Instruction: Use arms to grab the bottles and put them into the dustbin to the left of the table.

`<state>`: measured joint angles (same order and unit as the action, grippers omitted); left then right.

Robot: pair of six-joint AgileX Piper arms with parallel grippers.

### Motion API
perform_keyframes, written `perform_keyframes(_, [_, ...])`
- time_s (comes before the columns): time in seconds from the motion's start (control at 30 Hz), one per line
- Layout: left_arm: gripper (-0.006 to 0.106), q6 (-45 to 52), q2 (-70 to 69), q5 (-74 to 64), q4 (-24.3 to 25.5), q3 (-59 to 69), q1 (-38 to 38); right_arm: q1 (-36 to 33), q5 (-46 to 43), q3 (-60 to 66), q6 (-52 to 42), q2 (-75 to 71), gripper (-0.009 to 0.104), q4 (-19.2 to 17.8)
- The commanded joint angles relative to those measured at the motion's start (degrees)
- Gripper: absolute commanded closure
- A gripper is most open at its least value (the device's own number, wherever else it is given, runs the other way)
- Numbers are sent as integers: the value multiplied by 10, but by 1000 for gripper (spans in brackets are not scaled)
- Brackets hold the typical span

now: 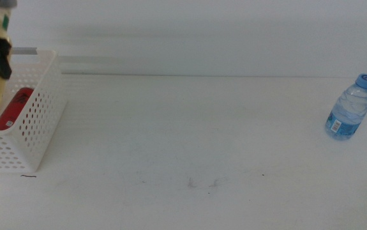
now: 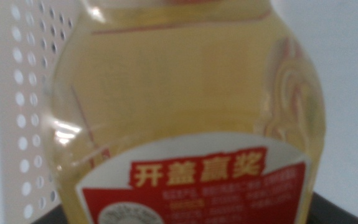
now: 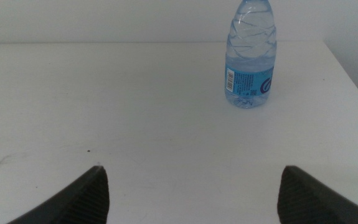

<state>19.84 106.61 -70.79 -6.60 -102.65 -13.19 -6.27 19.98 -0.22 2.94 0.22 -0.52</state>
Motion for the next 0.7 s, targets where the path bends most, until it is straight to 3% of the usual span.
perform_keyframes(0.0, [102, 13, 18, 8, -16, -9, -10, 6, -6, 2, -2, -2, 10, -6])
perform_keyframes(0.2, [99, 35, 75, 8, -20, -9, -11, 6, -6, 2, -2, -2, 10, -6])
perform_keyframes(0.3, [88, 43, 92, 8, -19, -9, -11, 6, -6, 2, -2, -2, 10, -6])
perform_keyframes(0.6, [7, 39, 101, 8, -19, -14, -11, 6, -6, 2, -2, -2, 10, -6])
perform_keyframes(0.67, [7, 17, 91, 8, -34, -24, -10, 6, -6, 2, -2, -2, 10, -6])
